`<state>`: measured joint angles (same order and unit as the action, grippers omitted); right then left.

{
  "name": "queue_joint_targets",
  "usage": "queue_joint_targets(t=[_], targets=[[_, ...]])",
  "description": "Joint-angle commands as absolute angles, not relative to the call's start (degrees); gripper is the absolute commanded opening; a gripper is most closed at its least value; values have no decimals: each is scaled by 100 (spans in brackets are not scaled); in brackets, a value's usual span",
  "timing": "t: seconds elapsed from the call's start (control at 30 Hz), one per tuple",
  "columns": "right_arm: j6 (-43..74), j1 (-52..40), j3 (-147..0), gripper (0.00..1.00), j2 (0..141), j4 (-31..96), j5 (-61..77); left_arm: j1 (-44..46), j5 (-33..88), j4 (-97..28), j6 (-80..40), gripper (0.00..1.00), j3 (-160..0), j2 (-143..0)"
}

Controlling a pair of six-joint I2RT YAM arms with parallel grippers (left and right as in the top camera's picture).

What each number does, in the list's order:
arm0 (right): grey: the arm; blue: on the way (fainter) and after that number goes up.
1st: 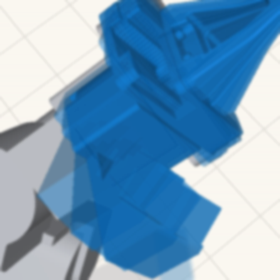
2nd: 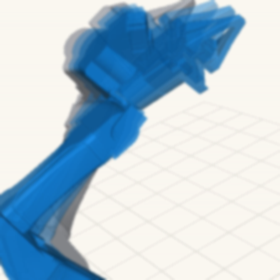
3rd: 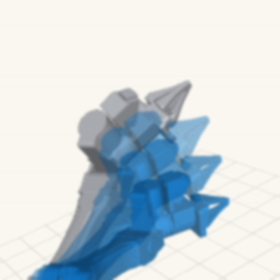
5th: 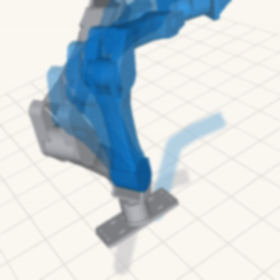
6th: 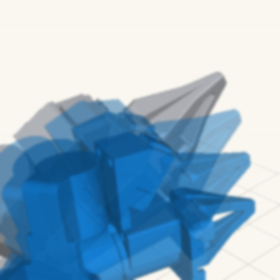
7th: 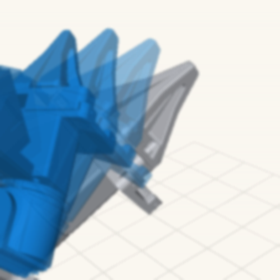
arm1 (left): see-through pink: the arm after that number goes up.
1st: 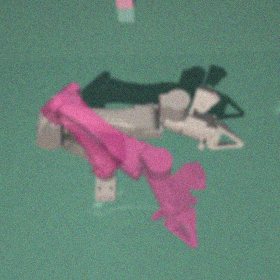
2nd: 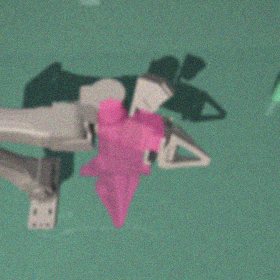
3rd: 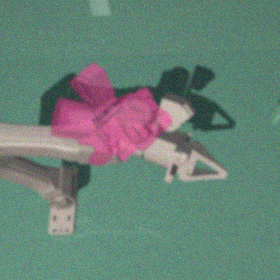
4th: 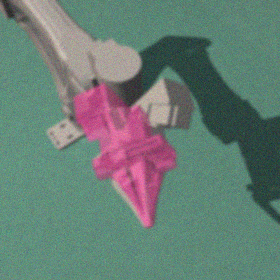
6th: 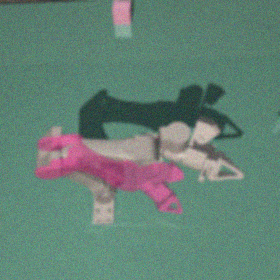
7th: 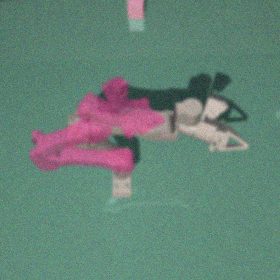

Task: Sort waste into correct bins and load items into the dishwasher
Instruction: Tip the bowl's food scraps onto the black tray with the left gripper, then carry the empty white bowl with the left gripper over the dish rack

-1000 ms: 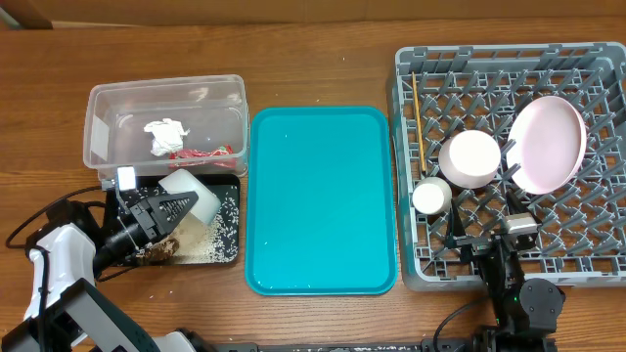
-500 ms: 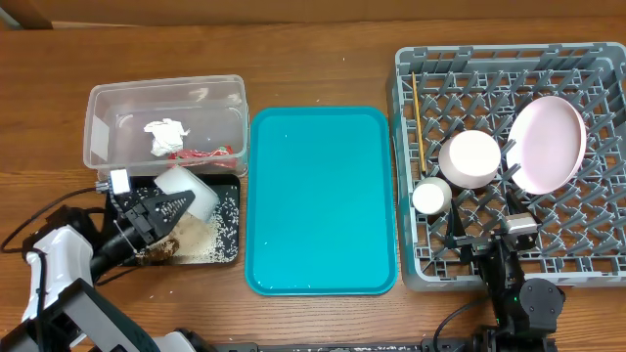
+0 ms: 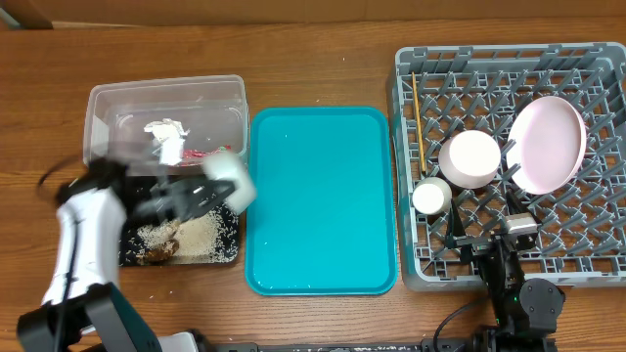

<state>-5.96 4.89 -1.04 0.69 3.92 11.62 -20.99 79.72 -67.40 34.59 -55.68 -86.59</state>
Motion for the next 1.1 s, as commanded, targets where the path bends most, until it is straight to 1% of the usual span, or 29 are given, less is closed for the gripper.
queue_joint_targets(t=[0.0, 0.07, 0.2, 0.3, 0.4, 0.5, 0.63, 0.87, 1.03, 1.07], targets=[[-537, 491, -47, 100, 34, 355, 1164, -467, 7500, -5107, 1352, 4, -6455, -8586], [-537, 491, -47, 100, 34, 355, 1164, 266, 6831, -3389, -517, 4, -6569, -8593], [-537, 491, -47, 100, 34, 355, 1164, 1500, 5874, 62, -3247, 4, -6573, -8764], [-537, 491, -47, 100, 34, 357, 1164, 2128, 5494, 2156, -4737, 4, -6652, -9198], [-537, 491, -47, 100, 34, 357, 1164, 2530, 5196, 3350, -5782, 4, -6965, -9894], [-537, 491, -47, 100, 34, 357, 1164, 2867, 5015, 3924, -6462, 4, -7463, -10678], [-537, 491, -47, 100, 34, 355, 1164, 3267, 5037, 4493, -7008, 4, -8318, -11751], [-537, 491, -47, 100, 34, 357, 1164, 3533, 5111, 4525, -7380, 4, -9384, -13054], [-537, 491, -47, 100, 34, 357, 1164, 3483, 5203, 4466, -7356, 4, -9441, -13340], [-537, 491, -47, 100, 34, 355, 1164, 3459, 5258, 4405, -7277, 6, -9441, -13351]])
